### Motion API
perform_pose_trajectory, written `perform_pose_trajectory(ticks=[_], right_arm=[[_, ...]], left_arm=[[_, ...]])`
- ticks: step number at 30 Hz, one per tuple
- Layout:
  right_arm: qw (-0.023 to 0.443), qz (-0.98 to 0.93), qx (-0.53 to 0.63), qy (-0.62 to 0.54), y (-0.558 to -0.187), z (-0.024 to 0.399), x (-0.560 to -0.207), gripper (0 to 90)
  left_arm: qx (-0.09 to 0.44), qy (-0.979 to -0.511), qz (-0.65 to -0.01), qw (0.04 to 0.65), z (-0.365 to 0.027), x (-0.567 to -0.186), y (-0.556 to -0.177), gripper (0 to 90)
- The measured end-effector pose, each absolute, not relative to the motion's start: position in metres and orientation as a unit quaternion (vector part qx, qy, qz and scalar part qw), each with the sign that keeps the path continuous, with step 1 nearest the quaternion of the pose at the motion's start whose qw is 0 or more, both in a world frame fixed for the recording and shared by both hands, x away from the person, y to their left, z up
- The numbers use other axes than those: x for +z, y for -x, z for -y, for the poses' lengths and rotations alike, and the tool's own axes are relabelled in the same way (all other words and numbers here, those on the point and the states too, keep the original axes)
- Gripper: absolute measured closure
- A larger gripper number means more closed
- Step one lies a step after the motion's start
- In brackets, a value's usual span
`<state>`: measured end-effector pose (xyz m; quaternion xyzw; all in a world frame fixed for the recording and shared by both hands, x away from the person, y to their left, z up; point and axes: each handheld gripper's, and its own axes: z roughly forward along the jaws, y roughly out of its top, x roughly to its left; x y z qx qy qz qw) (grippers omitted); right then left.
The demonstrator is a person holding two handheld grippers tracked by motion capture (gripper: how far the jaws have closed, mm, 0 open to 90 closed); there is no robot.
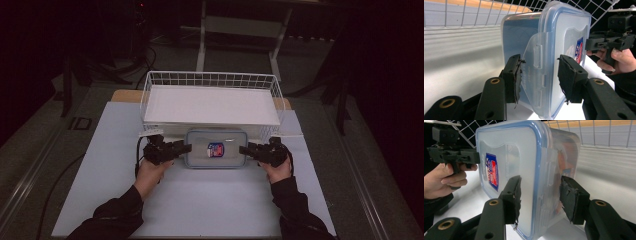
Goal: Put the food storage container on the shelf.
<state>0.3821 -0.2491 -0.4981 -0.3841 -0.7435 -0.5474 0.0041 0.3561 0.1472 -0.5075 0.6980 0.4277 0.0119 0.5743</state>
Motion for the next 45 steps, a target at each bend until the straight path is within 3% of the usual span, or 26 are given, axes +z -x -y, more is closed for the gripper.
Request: perform_pose_trajectory(ticks=[10,13,16,31,45], right_arm=[[0.000,0.732,-0.535,0.422,-0.383,0.243,-0.503,47.8],[-0.015,0.729,-0.531,0.432,-0.383,0.242,-0.505,45.3],[-0.026,0.726,-0.526,0.442,-0.382,0.240,-0.502,47.7],[-0.091,0.725,-0.522,0.441,-0.368,0.232,-0.486,38.4],[-0.093,0.746,-0.532,0.390,-0.323,0.217,-0.466,35.5]], left_arm=[[0.043,-0.692,-0.458,0.556,-0.137,-0.512,-0.359,46.0],[0.063,-0.683,-0.466,0.559,-0.139,-0.513,-0.361,55.6],[0.071,-0.688,-0.461,0.556,-0.138,-0.511,-0.362,54.7],[0.065,-0.691,-0.448,0.564,-0.140,-0.504,-0.355,28.2],[0.041,-0.723,-0.383,0.573,-0.145,-0.490,-0.311,2.5]])
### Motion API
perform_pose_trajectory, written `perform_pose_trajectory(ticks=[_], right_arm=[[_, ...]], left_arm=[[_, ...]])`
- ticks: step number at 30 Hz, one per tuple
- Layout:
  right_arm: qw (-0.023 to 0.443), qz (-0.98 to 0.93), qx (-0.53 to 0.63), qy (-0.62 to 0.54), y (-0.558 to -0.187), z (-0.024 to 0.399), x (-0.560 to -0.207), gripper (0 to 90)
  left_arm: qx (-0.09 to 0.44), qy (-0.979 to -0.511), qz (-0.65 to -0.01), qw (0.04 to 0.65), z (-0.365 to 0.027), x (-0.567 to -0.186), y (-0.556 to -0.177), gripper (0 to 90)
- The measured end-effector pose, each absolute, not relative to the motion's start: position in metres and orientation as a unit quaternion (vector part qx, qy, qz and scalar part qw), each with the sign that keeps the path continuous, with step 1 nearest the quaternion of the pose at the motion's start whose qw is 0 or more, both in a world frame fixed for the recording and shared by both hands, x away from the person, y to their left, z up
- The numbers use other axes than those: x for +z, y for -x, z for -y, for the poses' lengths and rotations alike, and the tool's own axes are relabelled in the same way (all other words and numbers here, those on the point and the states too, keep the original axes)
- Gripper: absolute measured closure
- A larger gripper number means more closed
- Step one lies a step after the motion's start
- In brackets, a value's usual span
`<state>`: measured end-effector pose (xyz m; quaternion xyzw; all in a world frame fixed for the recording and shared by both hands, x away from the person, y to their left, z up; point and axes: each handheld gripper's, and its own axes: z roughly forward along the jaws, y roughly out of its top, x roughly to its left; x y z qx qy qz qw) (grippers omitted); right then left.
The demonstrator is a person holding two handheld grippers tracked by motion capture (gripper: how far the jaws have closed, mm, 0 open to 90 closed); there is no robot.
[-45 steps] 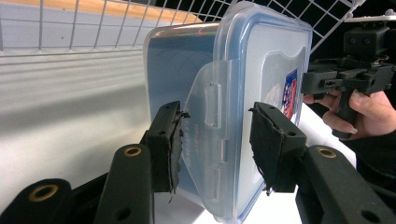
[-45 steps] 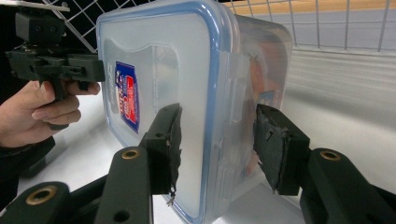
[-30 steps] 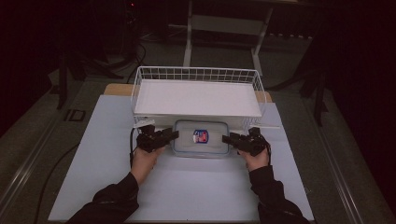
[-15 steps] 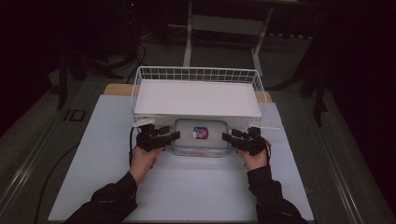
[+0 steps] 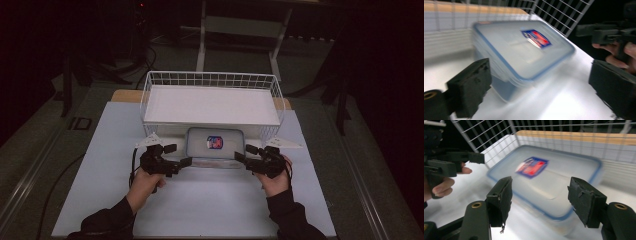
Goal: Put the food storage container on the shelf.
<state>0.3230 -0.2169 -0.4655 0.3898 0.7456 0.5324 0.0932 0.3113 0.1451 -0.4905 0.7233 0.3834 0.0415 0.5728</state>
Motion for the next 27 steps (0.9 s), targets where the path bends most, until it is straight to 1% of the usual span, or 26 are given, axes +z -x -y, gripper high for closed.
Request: perform_pose_trajectory(ticks=[1,2,5,7,8,10,12,13,14,15,16,17,19,22,25,27], right_arm=[[0.090,-0.747,0.533,-0.386,-0.320,0.214,-0.466,35.7],[0.087,-0.749,0.533,-0.384,-0.318,0.212,-0.466,36.3],[0.075,-0.751,0.535,-0.380,-0.313,0.205,-0.468,40.7],[0.068,-0.755,0.533,-0.375,-0.312,0.201,-0.470,47.1],[0.070,-0.760,0.528,-0.372,-0.311,0.199,-0.471,48.8],[0.063,-0.769,0.520,-0.366,-0.311,0.194,-0.475,55.0],[0.060,-0.777,0.513,-0.359,-0.311,0.191,-0.478,69.3],[0.057,-0.782,0.508,-0.356,-0.312,0.190,-0.479,73.4],[0.057,-0.787,0.502,-0.355,-0.313,0.188,-0.479,80.4],[0.054,-0.790,0.499,-0.352,-0.313,0.187,-0.480,85.4],[0.054,-0.794,0.495,-0.349,-0.314,0.185,-0.481,88.9],[0.053,-0.797,0.491,-0.347,-0.315,0.183,-0.483,89.7],[0.041,-0.804,0.484,-0.344,-0.317,0.178,-0.487,89.9],[0.039,-0.811,0.471,-0.344,-0.321,0.170,-0.496,90.0],[0.041,-0.813,0.463,-0.349,-0.326,0.165,-0.501,90.0],[0.052,-0.816,0.456,-0.352,-0.328,0.161,-0.502,90.0]], left_arm=[[0.041,-0.723,-0.383,0.573,-0.145,-0.490,-0.311,2.5],[0.057,-0.727,-0.378,0.571,-0.147,-0.488,-0.303,2.5],[0.062,-0.727,-0.378,0.570,-0.151,-0.487,-0.292,0.8],[0.076,-0.730,-0.379,0.564,-0.152,-0.487,-0.286,0.0],[0.080,-0.732,-0.378,0.561,-0.153,-0.487,-0.283,0.0],[0.082,-0.729,-0.382,0.562,-0.155,-0.488,-0.280,0.0],[0.082,-0.727,-0.387,0.560,-0.157,-0.490,-0.277,0.0],[0.084,-0.728,-0.390,0.557,-0.158,-0.491,-0.277,0.0],[0.081,-0.728,-0.389,0.559,-0.158,-0.491,-0.276,0.0],[0.083,-0.728,-0.388,0.560,-0.159,-0.492,-0.275,0.0],[0.083,-0.728,-0.387,0.559,-0.160,-0.493,-0.274,0.0],[0.079,-0.729,-0.385,0.561,-0.160,-0.494,-0.274,0.0],[0.090,-0.730,-0.380,0.561,-0.160,-0.494,-0.274,0.0],[0.104,-0.728,-0.375,0.564,-0.159,-0.495,-0.271,0.0],[0.097,-0.729,-0.374,0.566,-0.158,-0.496,-0.270,0.0],[0.099,-0.726,-0.376,0.568,-0.159,-0.496,-0.269,0.0]])
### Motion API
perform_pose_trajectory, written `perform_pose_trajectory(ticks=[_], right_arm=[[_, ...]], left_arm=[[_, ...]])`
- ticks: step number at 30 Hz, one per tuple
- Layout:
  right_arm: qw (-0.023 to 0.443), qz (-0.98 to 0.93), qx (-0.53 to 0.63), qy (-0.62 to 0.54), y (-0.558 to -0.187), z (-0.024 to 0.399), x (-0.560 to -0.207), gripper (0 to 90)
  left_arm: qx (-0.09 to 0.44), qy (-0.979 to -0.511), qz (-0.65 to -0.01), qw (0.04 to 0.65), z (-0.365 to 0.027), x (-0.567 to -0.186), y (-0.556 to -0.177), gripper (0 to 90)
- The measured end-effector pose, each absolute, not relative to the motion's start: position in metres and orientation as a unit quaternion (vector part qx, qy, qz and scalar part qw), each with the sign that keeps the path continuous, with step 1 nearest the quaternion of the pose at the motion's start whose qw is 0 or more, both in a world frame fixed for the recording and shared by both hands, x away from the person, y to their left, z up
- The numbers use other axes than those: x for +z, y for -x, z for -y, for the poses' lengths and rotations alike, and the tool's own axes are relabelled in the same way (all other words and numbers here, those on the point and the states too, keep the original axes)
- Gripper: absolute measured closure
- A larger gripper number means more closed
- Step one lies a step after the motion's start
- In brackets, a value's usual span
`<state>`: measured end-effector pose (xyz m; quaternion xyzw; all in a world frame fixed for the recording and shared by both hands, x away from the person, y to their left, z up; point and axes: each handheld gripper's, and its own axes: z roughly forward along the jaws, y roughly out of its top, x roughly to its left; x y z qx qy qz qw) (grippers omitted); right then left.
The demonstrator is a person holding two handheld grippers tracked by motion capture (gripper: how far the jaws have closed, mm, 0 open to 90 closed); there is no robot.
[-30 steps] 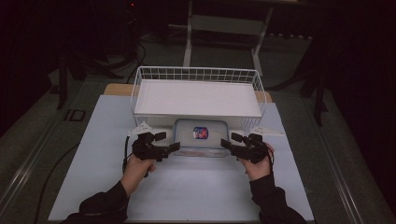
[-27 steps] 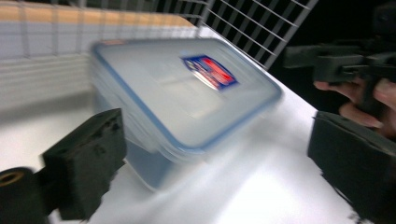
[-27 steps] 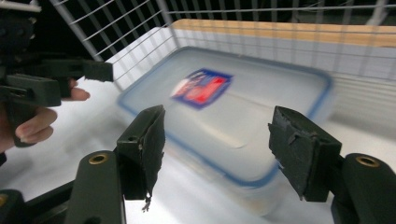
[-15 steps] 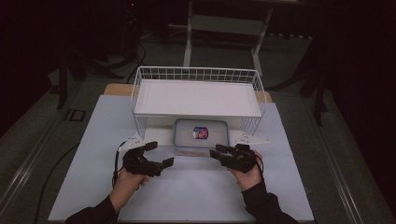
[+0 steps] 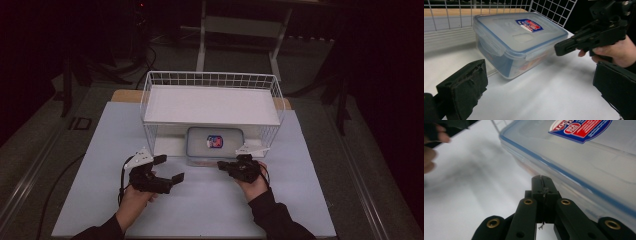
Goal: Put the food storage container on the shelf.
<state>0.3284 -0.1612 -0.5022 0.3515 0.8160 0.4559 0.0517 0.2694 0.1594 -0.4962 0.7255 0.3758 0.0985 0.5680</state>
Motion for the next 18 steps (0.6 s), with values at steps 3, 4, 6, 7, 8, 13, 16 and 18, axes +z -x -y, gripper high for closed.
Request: perform_pose_trajectory(ticks=[3,4,6,7,8,13,16,18], right_arm=[[0.053,-0.817,0.454,-0.352,-0.331,0.159,-0.504,90.0],[0.054,-0.816,0.452,-0.356,-0.334,0.157,-0.505,90.0],[0.057,-0.817,0.450,-0.357,-0.336,0.155,-0.506,90.0],[0.058,-0.816,0.449,-0.358,-0.338,0.155,-0.507,90.0],[0.060,-0.816,0.447,-0.361,-0.340,0.154,-0.508,90.0],[0.065,-0.805,0.453,-0.378,-0.350,0.154,-0.512,90.0],[0.075,-0.803,0.452,-0.381,-0.355,0.150,-0.512,90.0],[0.080,-0.800,0.453,-0.386,-0.359,0.149,-0.512,90.0]], left_arm=[[0.100,-0.723,-0.377,0.570,-0.161,-0.497,-0.270,0.0],[0.100,-0.722,-0.379,0.570,-0.162,-0.497,-0.270,0.0],[0.098,-0.722,-0.380,0.570,-0.163,-0.498,-0.271,0.0],[0.097,-0.721,-0.381,0.570,-0.163,-0.498,-0.271,0.0],[0.098,-0.721,-0.382,0.570,-0.163,-0.499,-0.271,0.0],[0.108,-0.720,-0.380,0.571,-0.162,-0.499,-0.271,0.0],[0.105,-0.718,-0.381,0.572,-0.163,-0.499,-0.272,0.0],[0.104,-0.720,-0.382,0.570,-0.163,-0.499,-0.272,0.0]])
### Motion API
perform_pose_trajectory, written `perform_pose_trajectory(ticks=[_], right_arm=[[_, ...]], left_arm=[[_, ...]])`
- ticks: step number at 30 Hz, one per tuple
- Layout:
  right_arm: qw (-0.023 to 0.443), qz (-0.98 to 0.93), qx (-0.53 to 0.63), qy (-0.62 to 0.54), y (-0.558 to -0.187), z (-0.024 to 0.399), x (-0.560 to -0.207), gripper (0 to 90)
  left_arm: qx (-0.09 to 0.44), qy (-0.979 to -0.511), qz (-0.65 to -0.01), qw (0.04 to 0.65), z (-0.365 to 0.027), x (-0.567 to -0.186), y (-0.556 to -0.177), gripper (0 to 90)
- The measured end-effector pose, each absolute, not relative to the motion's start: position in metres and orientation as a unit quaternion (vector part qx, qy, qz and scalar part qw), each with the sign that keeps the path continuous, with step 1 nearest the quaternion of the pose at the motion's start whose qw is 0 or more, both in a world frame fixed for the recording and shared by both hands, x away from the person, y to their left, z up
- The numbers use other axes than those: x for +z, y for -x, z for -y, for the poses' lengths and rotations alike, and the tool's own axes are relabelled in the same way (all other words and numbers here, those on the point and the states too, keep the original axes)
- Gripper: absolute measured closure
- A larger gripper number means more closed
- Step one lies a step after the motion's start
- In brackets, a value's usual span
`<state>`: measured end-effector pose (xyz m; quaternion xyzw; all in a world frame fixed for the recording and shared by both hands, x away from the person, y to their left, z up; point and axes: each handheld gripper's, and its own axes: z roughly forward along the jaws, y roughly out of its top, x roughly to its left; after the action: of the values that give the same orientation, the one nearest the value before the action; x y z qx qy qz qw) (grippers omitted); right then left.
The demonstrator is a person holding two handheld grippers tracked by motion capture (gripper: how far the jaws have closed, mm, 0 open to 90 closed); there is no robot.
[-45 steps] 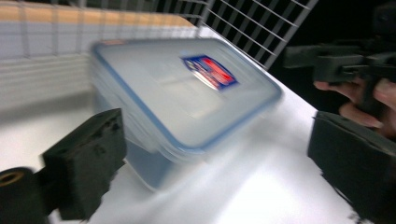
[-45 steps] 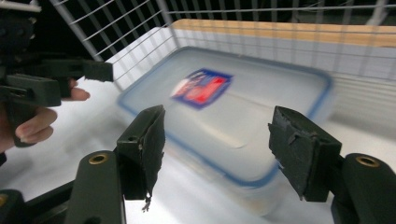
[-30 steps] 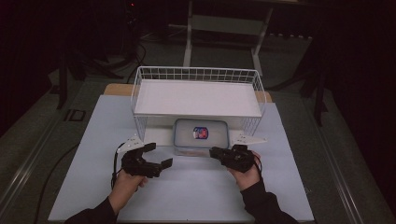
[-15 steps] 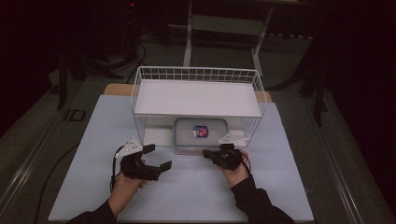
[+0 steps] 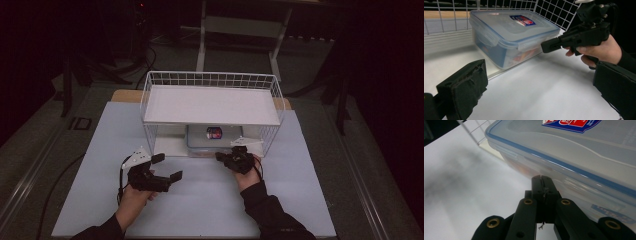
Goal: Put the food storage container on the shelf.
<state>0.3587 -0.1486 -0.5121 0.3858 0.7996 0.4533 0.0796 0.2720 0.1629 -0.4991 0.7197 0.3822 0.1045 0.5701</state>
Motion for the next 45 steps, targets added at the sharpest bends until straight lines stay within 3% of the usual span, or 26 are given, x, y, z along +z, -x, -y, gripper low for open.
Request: perform_pose_trajectory(ticks=[32,35,38,45], right_arm=[[0.068,-0.779,0.472,-0.408,-0.387,0.136,-0.513,89.4],[0.071,-0.781,0.475,-0.399,-0.379,0.136,-0.511,76.7],[0.062,-0.778,0.488,-0.390,-0.370,0.137,-0.512,54.6],[0.054,-0.781,0.500,-0.370,-0.354,0.142,-0.514,25.9]], left_arm=[[0.105,-0.722,-0.379,0.568,-0.164,-0.501,-0.273,0.0],[0.104,-0.719,-0.377,0.574,-0.164,-0.499,-0.273,0.0],[0.106,-0.718,-0.378,0.575,-0.165,-0.499,-0.274,0.0],[0.104,-0.723,-0.375,0.571,-0.162,-0.500,-0.273,0.0]])
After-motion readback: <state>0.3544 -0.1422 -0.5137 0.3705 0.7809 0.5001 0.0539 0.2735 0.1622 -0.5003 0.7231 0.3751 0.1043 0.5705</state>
